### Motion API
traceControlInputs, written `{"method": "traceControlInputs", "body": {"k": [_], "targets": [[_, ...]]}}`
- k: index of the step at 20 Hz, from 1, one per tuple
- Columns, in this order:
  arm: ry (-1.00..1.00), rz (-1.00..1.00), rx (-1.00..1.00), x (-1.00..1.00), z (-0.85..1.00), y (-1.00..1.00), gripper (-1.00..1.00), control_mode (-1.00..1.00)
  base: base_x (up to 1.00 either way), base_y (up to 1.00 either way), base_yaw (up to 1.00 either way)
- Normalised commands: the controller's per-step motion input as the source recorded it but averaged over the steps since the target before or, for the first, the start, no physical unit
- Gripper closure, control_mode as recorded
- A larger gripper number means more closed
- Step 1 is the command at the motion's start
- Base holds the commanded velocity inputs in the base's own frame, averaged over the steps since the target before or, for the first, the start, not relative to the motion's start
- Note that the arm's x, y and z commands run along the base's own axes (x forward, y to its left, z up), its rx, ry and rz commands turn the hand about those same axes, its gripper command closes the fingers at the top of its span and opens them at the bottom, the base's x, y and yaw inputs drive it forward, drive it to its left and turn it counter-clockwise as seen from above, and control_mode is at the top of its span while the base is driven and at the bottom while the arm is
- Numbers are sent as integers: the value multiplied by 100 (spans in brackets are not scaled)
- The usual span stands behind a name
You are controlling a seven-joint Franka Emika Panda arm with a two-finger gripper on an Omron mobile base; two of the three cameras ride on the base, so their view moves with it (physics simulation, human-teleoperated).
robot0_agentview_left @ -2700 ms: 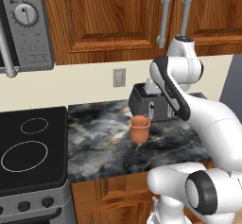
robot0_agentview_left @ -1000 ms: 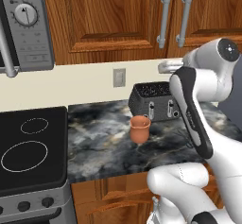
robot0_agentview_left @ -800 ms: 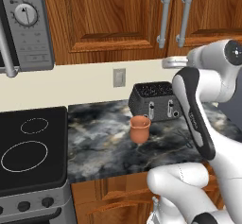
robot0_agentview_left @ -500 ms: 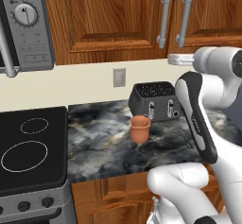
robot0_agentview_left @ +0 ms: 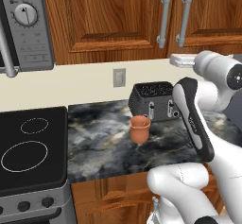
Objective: Pick the pan from the cabinet and place it on the stove. Then turn on the stove burner for the pan.
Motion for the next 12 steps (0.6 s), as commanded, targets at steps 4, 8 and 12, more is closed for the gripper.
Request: {"method": "traceControlInputs", "body": {"k": [4,8,12], "targets": [[-11,0,0,27,0,-25,-100,-100,0,0,0],[-13,0,0,21,0,-24,-100,-100,0,0,0],[-10,0,0,23,13,-13,-100,-100,0,0,0]]}}
